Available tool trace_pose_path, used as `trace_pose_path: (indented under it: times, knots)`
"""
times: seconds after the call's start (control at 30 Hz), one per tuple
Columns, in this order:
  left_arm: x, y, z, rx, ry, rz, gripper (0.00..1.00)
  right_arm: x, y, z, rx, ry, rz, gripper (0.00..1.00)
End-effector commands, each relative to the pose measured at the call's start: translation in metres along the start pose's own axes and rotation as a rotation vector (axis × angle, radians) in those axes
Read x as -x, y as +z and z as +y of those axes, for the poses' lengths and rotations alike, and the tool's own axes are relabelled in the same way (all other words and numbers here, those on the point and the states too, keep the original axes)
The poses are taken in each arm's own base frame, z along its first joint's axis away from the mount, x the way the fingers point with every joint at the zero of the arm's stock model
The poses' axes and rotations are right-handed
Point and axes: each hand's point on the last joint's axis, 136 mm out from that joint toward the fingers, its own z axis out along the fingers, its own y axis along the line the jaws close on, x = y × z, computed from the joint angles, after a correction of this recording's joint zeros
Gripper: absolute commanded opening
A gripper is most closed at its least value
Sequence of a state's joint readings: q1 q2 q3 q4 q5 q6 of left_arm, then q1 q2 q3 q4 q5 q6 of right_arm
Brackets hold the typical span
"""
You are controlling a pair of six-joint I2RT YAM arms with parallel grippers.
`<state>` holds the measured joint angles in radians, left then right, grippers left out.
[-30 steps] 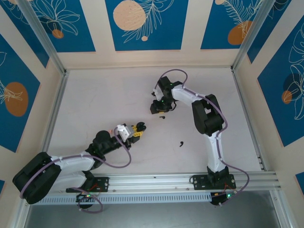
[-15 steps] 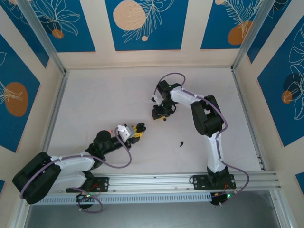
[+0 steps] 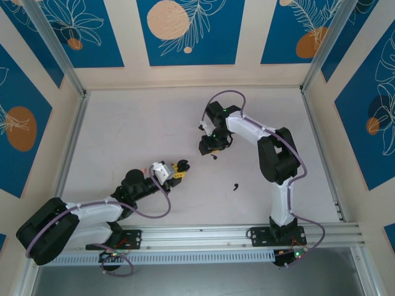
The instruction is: Insert the wireless bluetooth earbuds into the charging case
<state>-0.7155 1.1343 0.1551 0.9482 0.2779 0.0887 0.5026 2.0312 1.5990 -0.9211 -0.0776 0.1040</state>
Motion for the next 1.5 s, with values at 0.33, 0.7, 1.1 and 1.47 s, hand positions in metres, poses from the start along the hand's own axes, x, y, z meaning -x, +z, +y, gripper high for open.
trace_pose_path:
  times: [0.33, 0.7, 1.1, 1.47]
  knots:
    - [0.011, 0.000, 0.005, 0.017, 0.035, -0.018, 0.16, 0.014, 0.023, -0.024, -0.080, 0.019, 0.048, 0.47]
    - [0.012, 0.000, 0.006, 0.019, 0.038, -0.015, 0.16, 0.013, 0.038, -0.024, -0.065, 0.009, 0.079, 0.46]
    - [0.014, 0.000, 0.006, 0.017, 0.040, -0.015, 0.16, -0.010, 0.034, -0.005, -0.014, -0.046, 0.126, 0.40]
    - [0.011, 0.000, 0.005, 0.016, 0.035, -0.007, 0.16, -0.034, 0.030, 0.008, -0.022, -0.101, 0.178, 0.36]
